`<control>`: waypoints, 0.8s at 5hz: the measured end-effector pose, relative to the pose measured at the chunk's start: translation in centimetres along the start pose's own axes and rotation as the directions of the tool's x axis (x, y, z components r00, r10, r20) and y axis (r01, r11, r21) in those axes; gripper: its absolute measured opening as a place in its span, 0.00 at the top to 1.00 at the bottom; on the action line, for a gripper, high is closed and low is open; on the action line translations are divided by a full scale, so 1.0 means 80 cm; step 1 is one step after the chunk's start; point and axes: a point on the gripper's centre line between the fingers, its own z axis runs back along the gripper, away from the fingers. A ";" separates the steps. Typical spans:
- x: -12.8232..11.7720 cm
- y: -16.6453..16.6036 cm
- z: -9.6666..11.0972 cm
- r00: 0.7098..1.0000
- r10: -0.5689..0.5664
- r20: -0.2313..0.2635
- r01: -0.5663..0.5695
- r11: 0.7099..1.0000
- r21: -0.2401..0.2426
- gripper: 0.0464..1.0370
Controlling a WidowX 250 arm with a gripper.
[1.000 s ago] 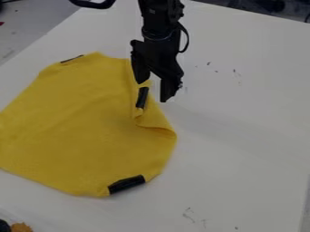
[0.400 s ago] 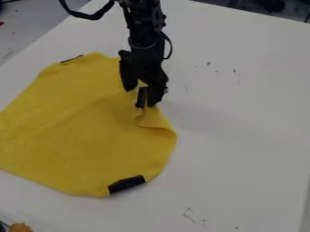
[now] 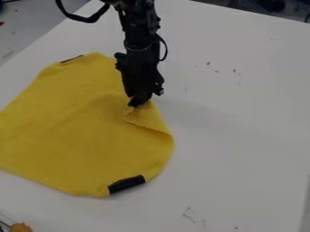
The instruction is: Unfold the cloth from bottom left to top right
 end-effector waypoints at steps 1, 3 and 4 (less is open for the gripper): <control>-0.001 0.000 0.000 1.000 0.005 -0.002 -0.005 1.000 0.001 0.89; -0.003 -0.004 0.007 0.999 0.015 -0.030 -0.014 1.000 0.024 0.99; 0.029 -0.023 0.033 0.999 0.040 0.010 -0.040 0.999 0.030 0.99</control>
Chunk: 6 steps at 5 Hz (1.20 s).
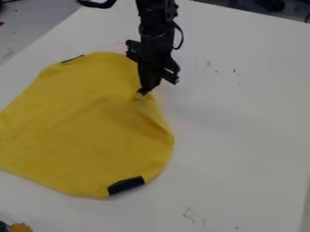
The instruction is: Unfold the cloth from bottom left to top right
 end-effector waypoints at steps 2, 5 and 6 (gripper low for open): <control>0.042 -0.049 -0.014 0.997 0.077 -0.019 -0.079 0.994 -0.079 0.99; 0.092 -0.059 -0.050 0.963 0.261 -0.059 -0.266 0.959 -0.097 0.97; 0.093 -0.064 -0.050 0.943 0.326 -0.064 -0.331 0.938 -0.102 0.81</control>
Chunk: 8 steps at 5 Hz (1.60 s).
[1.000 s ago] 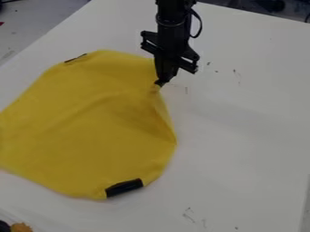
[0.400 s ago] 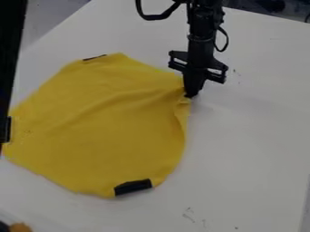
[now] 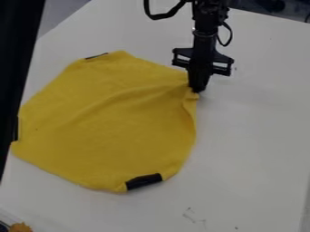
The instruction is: Unfold the cloth from bottom left to top right
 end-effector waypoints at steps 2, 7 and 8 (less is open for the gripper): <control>-0.013 -0.013 -0.001 0.997 0.063 -0.039 -0.064 0.998 -0.010 0.24; 0.018 -0.025 0.030 0.973 0.194 0.125 -0.199 0.980 0.030 0.04; 0.030 -0.022 0.073 0.975 0.138 0.174 -0.153 0.985 0.075 0.04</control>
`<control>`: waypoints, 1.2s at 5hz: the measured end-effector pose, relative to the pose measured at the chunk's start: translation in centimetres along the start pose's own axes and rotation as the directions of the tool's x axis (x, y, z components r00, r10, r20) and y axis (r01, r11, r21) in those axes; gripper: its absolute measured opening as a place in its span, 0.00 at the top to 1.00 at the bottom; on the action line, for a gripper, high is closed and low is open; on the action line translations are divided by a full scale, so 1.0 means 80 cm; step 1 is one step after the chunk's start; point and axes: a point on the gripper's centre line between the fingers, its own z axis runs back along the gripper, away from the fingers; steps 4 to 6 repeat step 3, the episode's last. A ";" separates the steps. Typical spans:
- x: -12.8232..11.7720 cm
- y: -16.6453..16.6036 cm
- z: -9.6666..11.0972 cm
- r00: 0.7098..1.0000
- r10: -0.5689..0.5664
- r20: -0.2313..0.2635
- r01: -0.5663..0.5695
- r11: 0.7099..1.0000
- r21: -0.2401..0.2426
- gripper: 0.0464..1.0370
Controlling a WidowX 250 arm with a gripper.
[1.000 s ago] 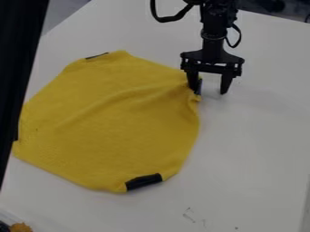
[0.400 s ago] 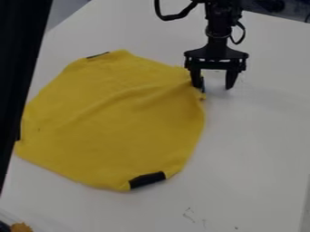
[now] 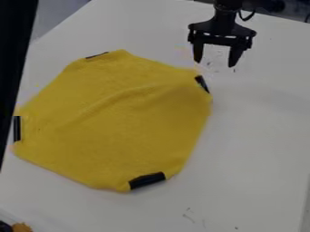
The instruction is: Unfold the cloth from bottom left to top right
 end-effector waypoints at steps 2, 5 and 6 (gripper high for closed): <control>-0.001 0.004 0.033 0.989 -0.150 -0.013 0.149 0.989 -0.015 0.04; -0.007 0.020 0.034 0.981 -0.190 -0.044 0.189 0.982 -0.022 0.04; -0.007 0.020 0.034 0.981 -0.190 -0.044 0.189 0.982 -0.022 0.04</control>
